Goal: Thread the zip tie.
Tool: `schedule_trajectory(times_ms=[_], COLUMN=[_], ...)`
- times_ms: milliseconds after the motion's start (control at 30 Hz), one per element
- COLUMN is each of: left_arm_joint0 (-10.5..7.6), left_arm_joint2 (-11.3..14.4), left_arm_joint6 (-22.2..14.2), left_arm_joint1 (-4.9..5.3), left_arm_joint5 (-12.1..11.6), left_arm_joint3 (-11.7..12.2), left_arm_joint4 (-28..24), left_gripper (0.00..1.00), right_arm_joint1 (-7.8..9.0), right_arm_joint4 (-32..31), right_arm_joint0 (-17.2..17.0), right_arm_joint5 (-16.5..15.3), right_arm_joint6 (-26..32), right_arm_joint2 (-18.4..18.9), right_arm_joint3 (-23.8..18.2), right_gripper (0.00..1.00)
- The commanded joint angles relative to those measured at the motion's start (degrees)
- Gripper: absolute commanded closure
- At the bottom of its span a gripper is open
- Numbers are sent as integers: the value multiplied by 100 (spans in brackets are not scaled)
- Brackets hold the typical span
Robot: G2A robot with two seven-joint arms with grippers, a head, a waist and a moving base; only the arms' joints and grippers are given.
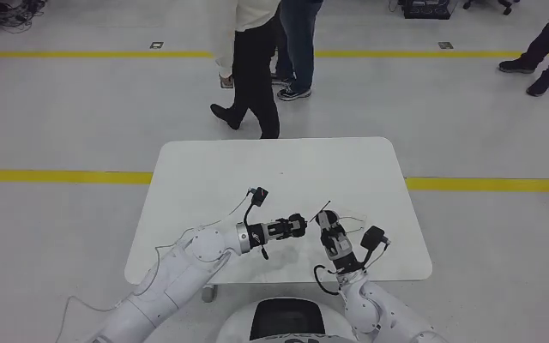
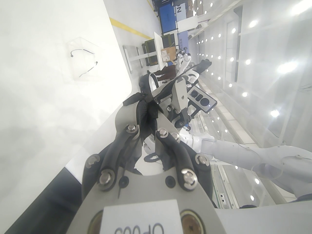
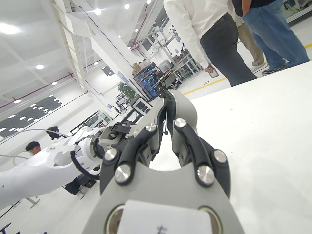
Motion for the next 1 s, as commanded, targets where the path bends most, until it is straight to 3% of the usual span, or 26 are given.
schedule_trajectory(times_ms=[0,967], left_arm_joint0=[0,0], left_arm_joint2=[0,0], left_arm_joint6=[0,0], left_arm_joint1=[0,0], left_arm_joint5=[0,0], left_arm_joint3=[0,0], left_arm_joint4=[0,0], left_gripper=[100,100], right_arm_joint1=[-1,-56], right_arm_joint4=[6,38], right_arm_joint0=[14,114], right_arm_joint5=[0,0], right_arm_joint6=[10,73], right_arm_joint2=[-13,-83], right_arm_joint3=[4,209], right_gripper=[100,100])
